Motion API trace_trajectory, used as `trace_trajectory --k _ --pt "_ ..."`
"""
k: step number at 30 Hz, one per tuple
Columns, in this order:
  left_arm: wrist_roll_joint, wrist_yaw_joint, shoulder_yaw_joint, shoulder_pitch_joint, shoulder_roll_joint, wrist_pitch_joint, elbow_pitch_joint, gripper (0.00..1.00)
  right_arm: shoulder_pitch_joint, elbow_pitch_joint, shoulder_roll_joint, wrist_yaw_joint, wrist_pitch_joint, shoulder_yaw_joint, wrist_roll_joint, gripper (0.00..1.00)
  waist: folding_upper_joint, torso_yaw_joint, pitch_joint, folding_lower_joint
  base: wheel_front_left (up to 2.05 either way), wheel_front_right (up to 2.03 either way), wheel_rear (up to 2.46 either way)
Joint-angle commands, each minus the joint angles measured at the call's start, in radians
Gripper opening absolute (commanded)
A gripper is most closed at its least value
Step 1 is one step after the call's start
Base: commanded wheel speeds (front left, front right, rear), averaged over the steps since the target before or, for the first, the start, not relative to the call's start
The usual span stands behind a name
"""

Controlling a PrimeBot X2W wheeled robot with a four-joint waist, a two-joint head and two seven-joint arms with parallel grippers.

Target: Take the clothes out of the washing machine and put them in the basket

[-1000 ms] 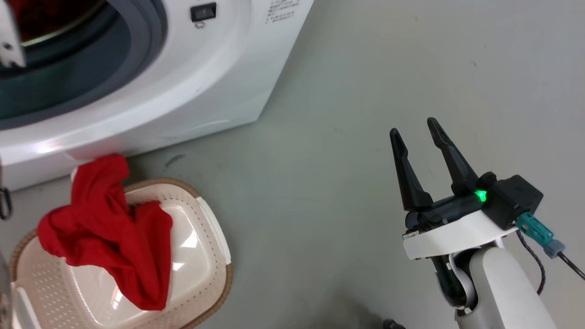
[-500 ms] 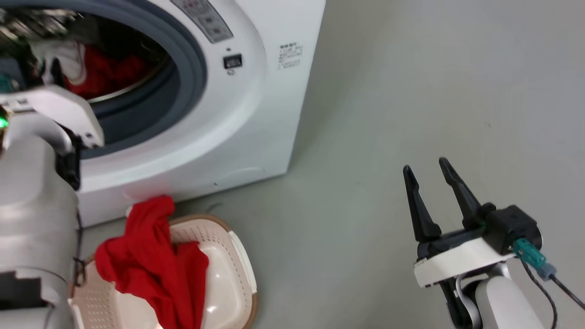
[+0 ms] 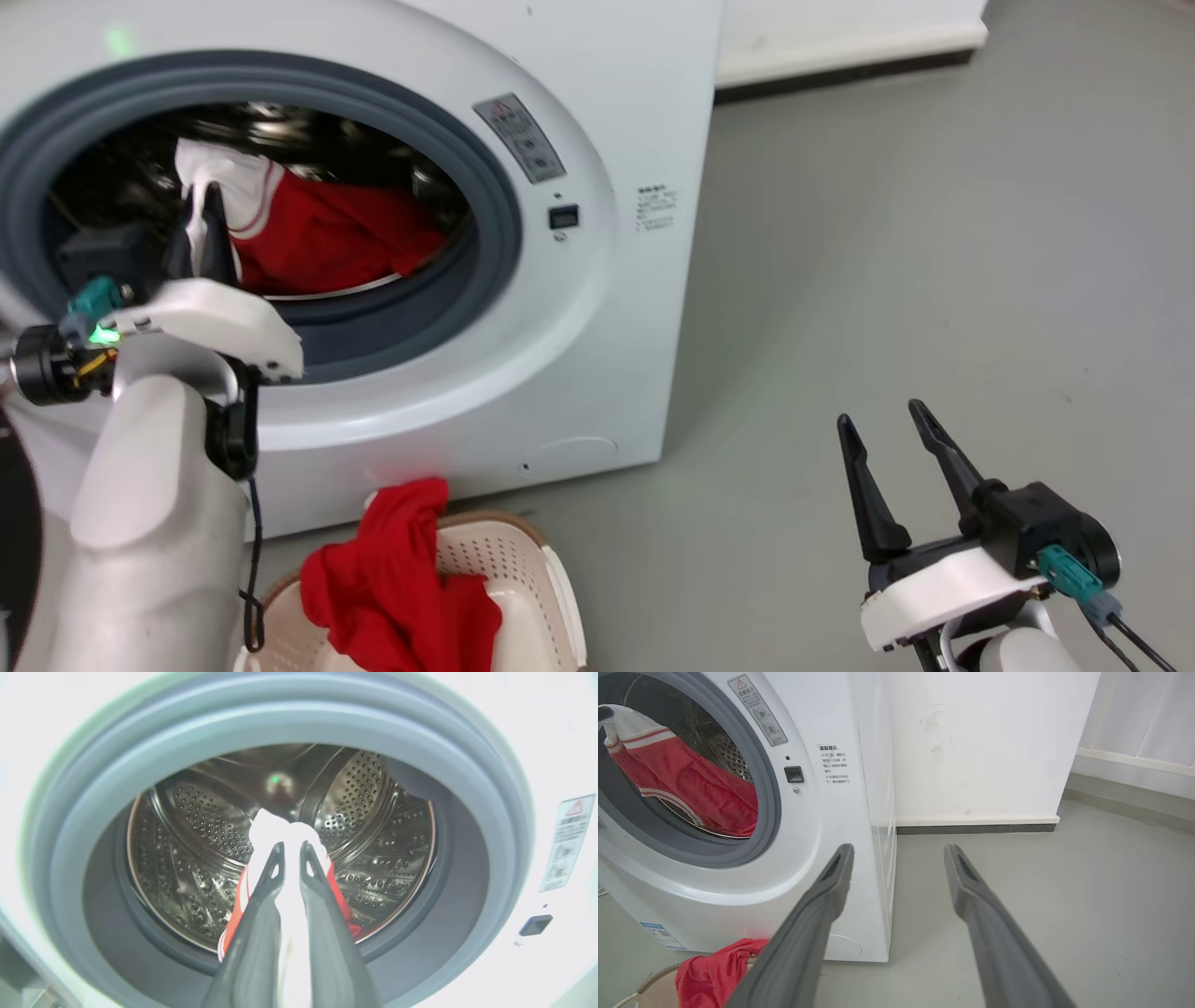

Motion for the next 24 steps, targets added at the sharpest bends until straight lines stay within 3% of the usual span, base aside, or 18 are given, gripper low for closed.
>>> trace_trajectory --k 1,9,16,17,24 --pt "-0.004 0.006 0.005 0.049 -0.01 -0.007 -0.072 0.0 0.019 -0.01 0.0 -0.001 0.006 -0.007 -0.004 1.0 -0.0001 0.038 -0.049 0.0002 0.0 0.0 0.0" --pt "0.002 0.03 0.0 0.22 -0.037 0.001 -0.442 0.0 0.054 -0.044 0.0 -0.001 0.031 -0.024 -0.008 1.0 -0.0001 0.073 -0.083 0.0002 0.0 0.0 0.0" --pt "0.011 0.061 -0.009 0.301 -0.032 0.07 -0.809 0.0 0.063 -0.059 0.001 -0.001 0.042 -0.016 -0.003 1.0 -0.0001 0.094 -0.088 0.0002 0.0 0.0 0.0" --pt "0.014 0.072 -0.015 0.323 -0.032 0.102 -0.939 0.0 0.068 -0.063 0.0 -0.001 0.038 -0.017 0.003 1.0 -0.0001 0.102 -0.087 0.0002 0.0 0.0 0.0" --pt "-0.003 0.095 -0.041 0.422 -0.052 0.176 -1.099 0.0 0.057 -0.073 0.0 -0.001 0.034 -0.026 0.003 1.0 -0.0001 0.12 -0.057 0.0002 0.0 0.0 0.0"
